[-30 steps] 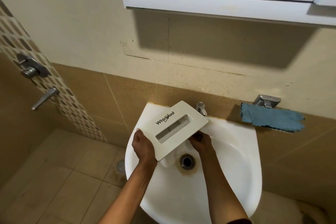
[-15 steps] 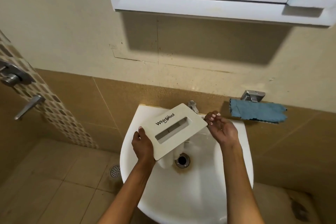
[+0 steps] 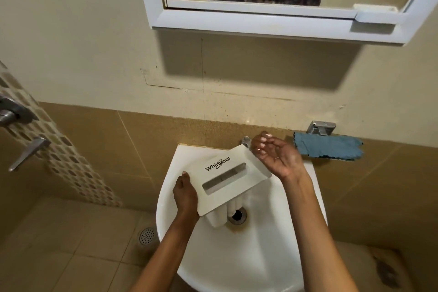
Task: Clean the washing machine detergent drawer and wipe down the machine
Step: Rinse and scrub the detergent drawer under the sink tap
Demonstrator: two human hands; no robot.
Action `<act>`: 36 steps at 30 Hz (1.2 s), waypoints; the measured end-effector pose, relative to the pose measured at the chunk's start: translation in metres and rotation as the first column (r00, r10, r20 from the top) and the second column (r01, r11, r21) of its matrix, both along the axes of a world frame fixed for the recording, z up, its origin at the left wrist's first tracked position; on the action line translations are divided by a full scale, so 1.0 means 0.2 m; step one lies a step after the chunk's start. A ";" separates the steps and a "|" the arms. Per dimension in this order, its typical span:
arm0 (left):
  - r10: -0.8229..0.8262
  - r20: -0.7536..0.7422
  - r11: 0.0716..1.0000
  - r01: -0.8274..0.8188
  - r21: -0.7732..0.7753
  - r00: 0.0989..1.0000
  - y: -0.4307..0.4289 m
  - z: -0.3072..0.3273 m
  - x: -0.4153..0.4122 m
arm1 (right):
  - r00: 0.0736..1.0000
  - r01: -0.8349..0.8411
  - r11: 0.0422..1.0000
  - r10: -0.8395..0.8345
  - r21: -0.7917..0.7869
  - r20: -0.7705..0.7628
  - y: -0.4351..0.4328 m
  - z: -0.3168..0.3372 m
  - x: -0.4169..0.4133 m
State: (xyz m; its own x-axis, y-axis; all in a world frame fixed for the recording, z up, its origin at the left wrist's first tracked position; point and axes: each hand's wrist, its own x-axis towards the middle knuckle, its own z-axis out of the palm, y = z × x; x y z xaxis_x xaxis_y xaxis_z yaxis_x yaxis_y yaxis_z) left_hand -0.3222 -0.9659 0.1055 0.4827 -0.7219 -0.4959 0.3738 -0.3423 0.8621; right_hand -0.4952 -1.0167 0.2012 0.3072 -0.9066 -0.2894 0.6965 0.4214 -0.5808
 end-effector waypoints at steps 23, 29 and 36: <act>-0.140 0.204 0.986 0.157 -0.065 0.969 -0.06 0.01 -0.08 | -0.388 -0.656 0.735 -0.135 0.171 -0.912 0.16 -0.26 0.16; -0.150 0.238 0.986 0.163 -0.038 0.960 -0.06 0.00 -0.03 | -0.246 -0.608 0.792 -0.119 0.057 -0.962 0.15 -0.26 0.02; -0.228 0.274 0.966 0.252 -0.053 0.934 -0.08 0.06 -0.04 | -0.092 -0.153 0.986 -0.087 -0.072 -0.992 0.13 -0.24 -0.10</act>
State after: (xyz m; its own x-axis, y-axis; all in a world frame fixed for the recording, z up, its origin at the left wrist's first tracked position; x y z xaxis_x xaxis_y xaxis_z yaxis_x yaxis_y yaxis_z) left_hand -0.3307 -0.9820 0.1183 0.3945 -0.8667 -0.3053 0.0454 -0.3135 0.9485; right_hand -0.5160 -0.9905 0.1526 -0.1740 -0.9623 -0.2091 -0.6998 0.2702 -0.6612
